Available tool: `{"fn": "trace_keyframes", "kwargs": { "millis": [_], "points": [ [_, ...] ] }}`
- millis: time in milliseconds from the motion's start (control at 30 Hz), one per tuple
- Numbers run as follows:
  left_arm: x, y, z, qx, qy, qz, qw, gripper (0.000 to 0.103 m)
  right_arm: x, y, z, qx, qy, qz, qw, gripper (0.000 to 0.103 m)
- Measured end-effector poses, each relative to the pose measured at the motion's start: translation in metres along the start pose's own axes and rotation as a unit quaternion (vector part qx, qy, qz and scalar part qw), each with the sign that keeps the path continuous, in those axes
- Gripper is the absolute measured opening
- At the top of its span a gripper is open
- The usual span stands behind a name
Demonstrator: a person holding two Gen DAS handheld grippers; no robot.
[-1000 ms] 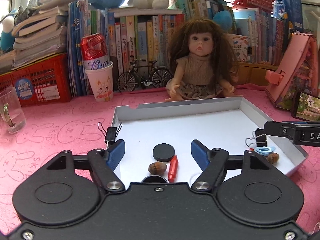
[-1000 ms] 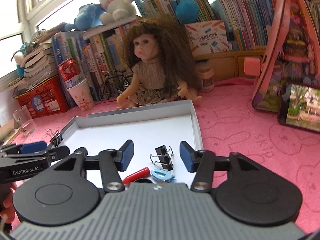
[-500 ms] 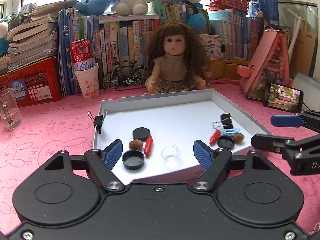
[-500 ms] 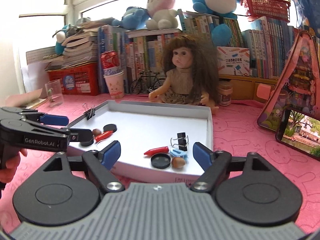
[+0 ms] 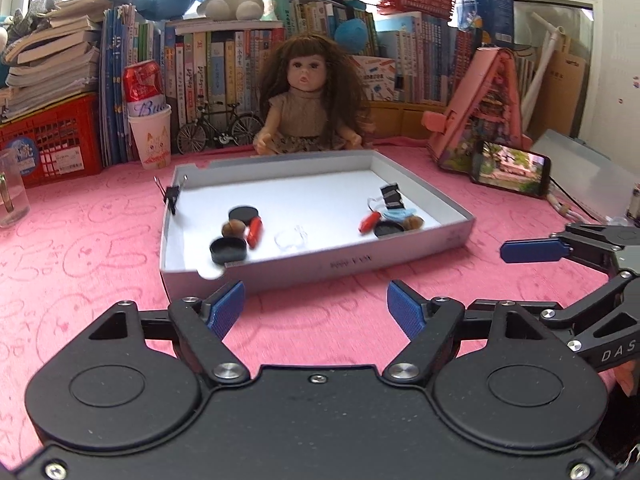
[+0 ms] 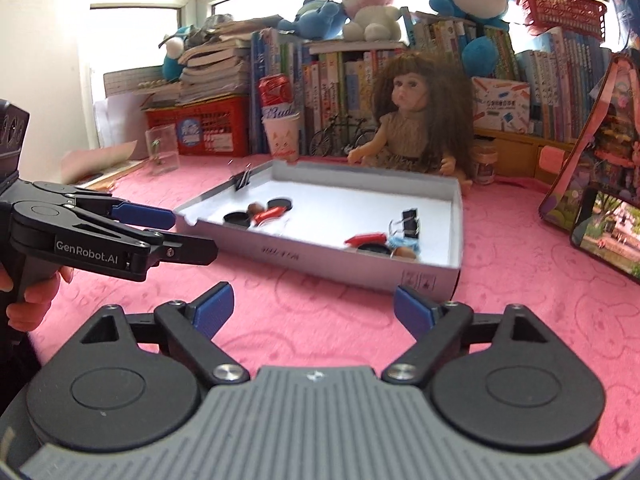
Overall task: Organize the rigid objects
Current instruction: 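Withdraw both tools from the tray toward the remaining table objects, then grasp another black round cap with the left tool while the right tool grasps the blue hair clip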
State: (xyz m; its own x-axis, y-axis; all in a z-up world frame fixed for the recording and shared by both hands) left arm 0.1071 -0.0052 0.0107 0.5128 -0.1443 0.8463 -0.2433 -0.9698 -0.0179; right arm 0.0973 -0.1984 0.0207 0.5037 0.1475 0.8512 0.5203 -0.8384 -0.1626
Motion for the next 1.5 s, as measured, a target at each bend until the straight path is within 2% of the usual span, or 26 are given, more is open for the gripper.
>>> {"fn": "trace_keyframes", "kwargs": {
  "millis": [133, 267, 467, 567, 700, 900, 1100, 1233, 1500],
  "points": [
    [-0.015, -0.001, -0.018, -0.017, 0.002, 0.005, 0.9998, 0.077, -0.01, -0.006, -0.008, 0.031, -0.023, -0.002, 0.999, 0.094],
    [-0.028, -0.006, -0.032, -0.033, 0.001, 0.004, 0.9994, 0.077, -0.019, -0.02, -0.013, 0.057, -0.039, -0.042, 0.997, 0.098],
    [-0.04, -0.008, -0.035, -0.031, -0.011, -0.002, 0.9995, 0.077, -0.029, -0.046, -0.001, 0.059, -0.055, -0.106, 0.991, 0.098],
    [-0.042, -0.008, -0.034, -0.034, -0.012, -0.002, 0.9993, 0.076, -0.03, -0.051, 0.004, 0.065, -0.061, -0.108, 0.99, 0.083],
    [-0.043, -0.008, -0.034, -0.039, -0.015, -0.006, 0.9991, 0.074, -0.034, -0.054, 0.004, 0.074, -0.068, -0.111, 0.989, 0.057],
    [-0.049, -0.004, -0.033, -0.054, -0.023, -0.008, 0.9983, 0.068, -0.036, -0.055, -0.001, 0.059, -0.058, -0.112, 0.99, 0.043],
    [-0.052, 0.002, -0.032, -0.065, -0.024, -0.007, 0.9975, 0.065, -0.037, -0.043, -0.003, 0.03, -0.05, -0.09, 0.994, 0.04],
    [-0.054, 0.008, -0.028, -0.066, -0.03, -0.008, 0.9973, 0.058, -0.037, -0.035, -0.005, 0.014, -0.044, -0.075, 0.996, 0.041],
    [-0.056, 0.027, -0.026, -0.079, -0.023, 0.012, 0.9965, 0.054, -0.038, -0.025, -0.004, -0.017, -0.033, -0.056, 0.998, 0.046]
  ]
}}
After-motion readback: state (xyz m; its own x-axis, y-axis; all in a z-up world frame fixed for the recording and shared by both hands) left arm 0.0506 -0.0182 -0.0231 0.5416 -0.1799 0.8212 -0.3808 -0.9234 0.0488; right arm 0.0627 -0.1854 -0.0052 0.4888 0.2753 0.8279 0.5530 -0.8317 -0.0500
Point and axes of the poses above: each gripper's, at about its wrist camera, not at the fingertips, and z roughly the way its jaws point, y to its right, x to its top, the point moved 3 cm from there along z, roughly the way its jaws point, and after that the axes turned 7 degrees about x, right-handed, at the moved point
